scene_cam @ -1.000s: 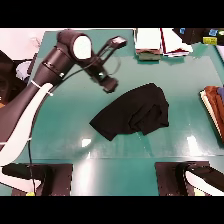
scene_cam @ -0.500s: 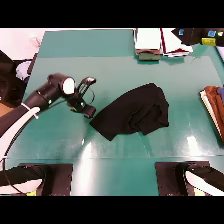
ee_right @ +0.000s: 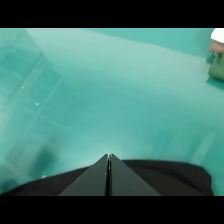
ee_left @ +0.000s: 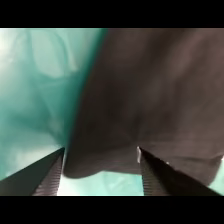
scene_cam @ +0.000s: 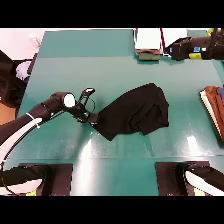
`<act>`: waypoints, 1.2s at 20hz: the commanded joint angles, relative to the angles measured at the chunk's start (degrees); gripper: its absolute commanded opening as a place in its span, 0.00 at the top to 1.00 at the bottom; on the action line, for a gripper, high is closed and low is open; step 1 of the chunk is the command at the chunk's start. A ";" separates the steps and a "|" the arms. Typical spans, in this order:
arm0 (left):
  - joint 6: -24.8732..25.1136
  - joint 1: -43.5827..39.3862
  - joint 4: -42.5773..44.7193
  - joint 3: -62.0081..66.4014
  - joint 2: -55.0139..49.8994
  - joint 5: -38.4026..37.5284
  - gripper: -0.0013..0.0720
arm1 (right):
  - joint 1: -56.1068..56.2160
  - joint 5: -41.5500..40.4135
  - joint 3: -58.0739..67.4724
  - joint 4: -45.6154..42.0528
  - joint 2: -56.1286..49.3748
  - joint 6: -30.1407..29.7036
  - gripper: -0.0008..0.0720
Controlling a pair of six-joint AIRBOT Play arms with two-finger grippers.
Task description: Fold the shirts.
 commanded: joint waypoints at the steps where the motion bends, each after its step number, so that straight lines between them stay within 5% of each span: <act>1: 1.03 0.04 -2.67 -1.20 -1.33 1.64 0.43 | 0.00 -0.57 -1.70 0.02 -0.07 0.00 0.96; 2: 1.07 0.04 -2.73 -1.20 -1.57 1.60 0.73 | 0.00 -0.57 -1.75 0.02 -0.07 0.00 0.96; 3: 1.20 0.07 -2.54 -0.94 -1.46 1.64 0.93 | 0.00 -0.55 -1.75 -0.02 -0.07 0.00 0.96; 11: 4.52 12.17 5.09 16.50 0.17 -7.10 0.94 | -9.53 12.22 -1.84 -0.11 -7.41 0.00 0.95; 12: 4.52 13.09 5.29 18.10 0.17 -7.17 0.94 | -10.49 13.20 -1.84 -0.13 -9.97 0.00 0.76; 13: 4.52 13.62 5.40 19.34 0.17 -7.08 0.94 | -11.19 13.40 -1.84 -0.11 -12.57 0.09 0.38; 14: 4.50 13.92 5.33 20.06 0.17 -6.97 0.94 | -11.69 13.18 -1.84 -0.13 -15.43 1.46 0.19; 22: 4.50 13.90 5.38 20.33 0.15 -6.99 0.94 | -9.03 7.56 -1.79 -0.02 -34.64 3.04 0.23; 23: 4.50 13.90 5.38 20.33 0.15 -6.99 0.94 | -8.37 6.86 -1.79 -0.04 -35.76 2.99 0.28; 24: 4.50 13.90 5.38 20.33 0.15 -6.97 0.94 | -7.67 5.90 -1.79 -0.09 -36.39 2.93 0.47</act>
